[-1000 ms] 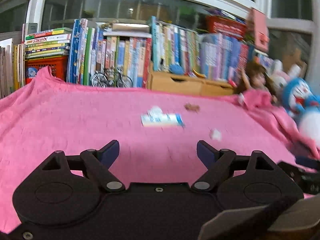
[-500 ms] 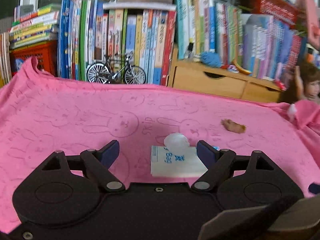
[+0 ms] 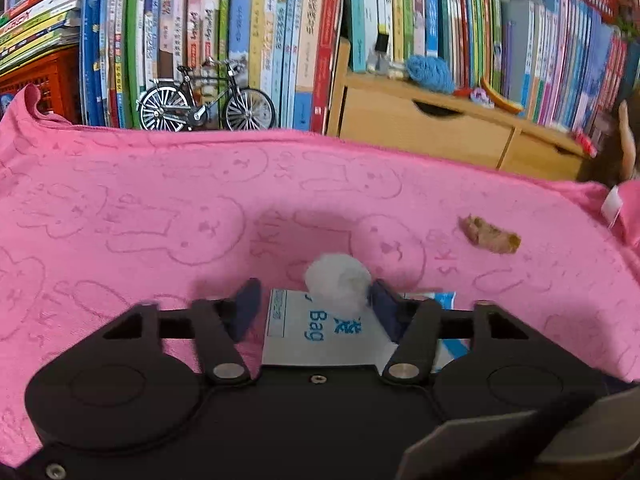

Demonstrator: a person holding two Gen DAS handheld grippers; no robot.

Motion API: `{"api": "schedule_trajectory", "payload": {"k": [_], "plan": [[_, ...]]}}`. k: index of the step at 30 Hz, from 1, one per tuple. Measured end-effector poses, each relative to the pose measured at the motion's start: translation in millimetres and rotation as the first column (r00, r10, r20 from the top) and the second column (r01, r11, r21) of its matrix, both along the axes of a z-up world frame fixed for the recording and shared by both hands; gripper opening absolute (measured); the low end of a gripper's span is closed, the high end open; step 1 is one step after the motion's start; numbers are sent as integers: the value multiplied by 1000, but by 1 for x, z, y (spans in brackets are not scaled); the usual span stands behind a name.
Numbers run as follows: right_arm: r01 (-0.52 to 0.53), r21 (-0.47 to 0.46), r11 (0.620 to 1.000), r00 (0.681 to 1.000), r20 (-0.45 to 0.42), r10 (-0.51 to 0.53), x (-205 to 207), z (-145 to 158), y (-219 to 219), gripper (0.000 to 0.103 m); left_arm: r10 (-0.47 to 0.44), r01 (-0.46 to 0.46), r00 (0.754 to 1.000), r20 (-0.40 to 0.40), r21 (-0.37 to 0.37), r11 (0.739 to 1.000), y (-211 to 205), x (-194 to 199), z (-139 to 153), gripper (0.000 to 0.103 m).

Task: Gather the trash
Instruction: 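Grasp the white tissue ball with the left tool while the right grasps a small white paper square, then carry the tissue ball and paper square down into the bin and open both tools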

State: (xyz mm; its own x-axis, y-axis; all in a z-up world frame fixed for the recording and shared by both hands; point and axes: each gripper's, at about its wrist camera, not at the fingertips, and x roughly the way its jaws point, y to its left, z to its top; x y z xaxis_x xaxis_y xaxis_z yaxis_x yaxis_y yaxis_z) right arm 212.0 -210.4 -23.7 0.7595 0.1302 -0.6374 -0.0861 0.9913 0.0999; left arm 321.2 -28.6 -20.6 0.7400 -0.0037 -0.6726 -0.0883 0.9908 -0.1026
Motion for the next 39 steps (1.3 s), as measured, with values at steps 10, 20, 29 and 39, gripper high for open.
{"api": "schedule_trajectory", "payload": {"k": [10, 20, 29, 39], "plan": [[-48, 18, 999, 998, 37, 47, -30, 9, 4, 46, 25, -26, 1000, -13, -61, 998, 14, -23, 10, 22], [-86, 62, 994, 994, 77, 82, -88, 33, 5, 46, -49, 51, 998, 29, -76, 996, 24, -91, 49, 22], [-123, 90, 988, 987, 117, 112, -161, 35, 8, 46, -114, 123, 988, 105, -85, 989, 22, -204, 62, 22], [-171, 105, 980, 977, 143, 155, -255, 23, 12, 46, -169, 188, 970, 175, -95, 978, 10, -348, 41, 22]]}}
